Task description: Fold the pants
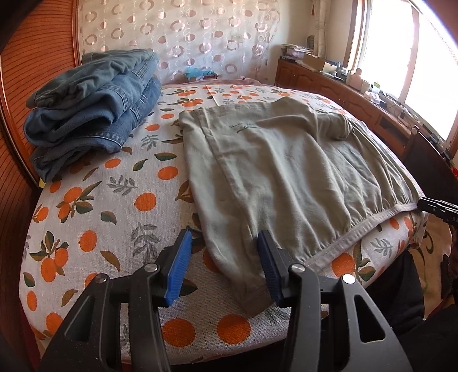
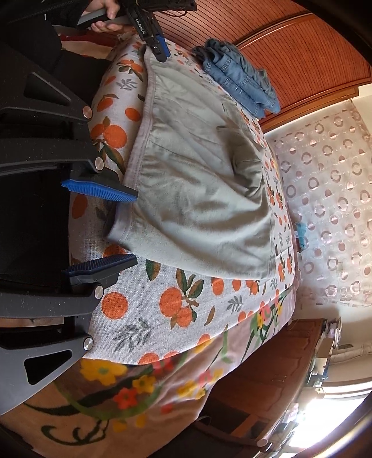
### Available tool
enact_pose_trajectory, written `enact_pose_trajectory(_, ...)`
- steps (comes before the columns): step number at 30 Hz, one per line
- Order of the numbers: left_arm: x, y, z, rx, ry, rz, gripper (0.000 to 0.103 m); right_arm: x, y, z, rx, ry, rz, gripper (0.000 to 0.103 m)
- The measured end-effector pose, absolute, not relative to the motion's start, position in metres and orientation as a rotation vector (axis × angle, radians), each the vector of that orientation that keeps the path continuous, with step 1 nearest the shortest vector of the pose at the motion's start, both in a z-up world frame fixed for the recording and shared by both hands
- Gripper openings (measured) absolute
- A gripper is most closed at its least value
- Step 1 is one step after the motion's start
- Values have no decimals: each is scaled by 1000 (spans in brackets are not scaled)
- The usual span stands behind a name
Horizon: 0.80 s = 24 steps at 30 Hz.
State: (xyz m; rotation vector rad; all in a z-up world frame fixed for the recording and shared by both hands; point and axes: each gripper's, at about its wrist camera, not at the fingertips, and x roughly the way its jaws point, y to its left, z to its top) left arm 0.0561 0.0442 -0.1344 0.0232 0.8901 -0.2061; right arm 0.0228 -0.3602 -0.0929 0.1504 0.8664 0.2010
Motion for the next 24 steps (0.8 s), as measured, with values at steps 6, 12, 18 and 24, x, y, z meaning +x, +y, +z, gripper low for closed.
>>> enact_pose_trajectory(6, 56, 35, -137, 50, 893, -225, 78, 23, -360, -94, 154, 865, 207, 39)
enact_pose_trajectory(12, 56, 35, -136, 42, 895, -220, 78, 23, -356, -94, 133, 854, 217, 18)
enact_pose_trajectory(18, 51, 43, -127, 36, 871, -204, 78, 34, -345, -75, 121, 790, 268, 5)
enact_pose_trajectory(24, 51, 62, -113, 24, 835, -158, 78, 63, -299, -40, 86, 714, 408, 5)
